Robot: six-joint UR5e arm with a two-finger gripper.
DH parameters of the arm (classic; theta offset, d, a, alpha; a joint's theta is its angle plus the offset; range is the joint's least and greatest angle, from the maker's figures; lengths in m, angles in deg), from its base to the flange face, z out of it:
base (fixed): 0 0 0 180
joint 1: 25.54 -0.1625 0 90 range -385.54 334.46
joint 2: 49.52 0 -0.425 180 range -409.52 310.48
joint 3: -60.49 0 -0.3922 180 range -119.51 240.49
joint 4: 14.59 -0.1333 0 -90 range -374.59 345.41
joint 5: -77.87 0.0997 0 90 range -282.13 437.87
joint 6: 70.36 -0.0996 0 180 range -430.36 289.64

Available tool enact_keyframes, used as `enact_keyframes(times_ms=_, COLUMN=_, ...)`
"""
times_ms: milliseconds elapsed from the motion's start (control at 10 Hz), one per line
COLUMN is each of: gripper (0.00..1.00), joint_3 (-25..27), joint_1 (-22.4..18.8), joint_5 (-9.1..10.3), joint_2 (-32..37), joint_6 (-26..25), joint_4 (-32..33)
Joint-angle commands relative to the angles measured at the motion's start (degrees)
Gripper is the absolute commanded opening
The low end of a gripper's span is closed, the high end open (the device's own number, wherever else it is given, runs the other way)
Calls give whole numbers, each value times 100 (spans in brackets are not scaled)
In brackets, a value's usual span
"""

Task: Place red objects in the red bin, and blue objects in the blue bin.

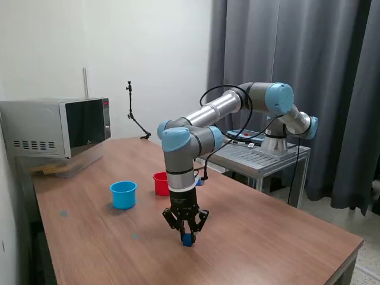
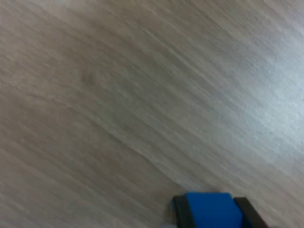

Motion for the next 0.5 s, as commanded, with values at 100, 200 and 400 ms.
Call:
enact_keyframes(times_ms=100, gripper=0, joint_3=-19, joint_1=-1, joint_5=-34, joint_2=8, joint_6=-42, joint_4=7)
enact_keyframes(times_ms=200, gripper=0, joint_3=-19, joint_1=-1, joint_5=-34, joint_2=69, joint_6=-50, joint_4=7)
enact_keyframes(times_ms=400, gripper=0, joint_3=-19, joint_1=-1, joint_5=-69, joint_2=201, joint_6=-59, joint_4=-2)
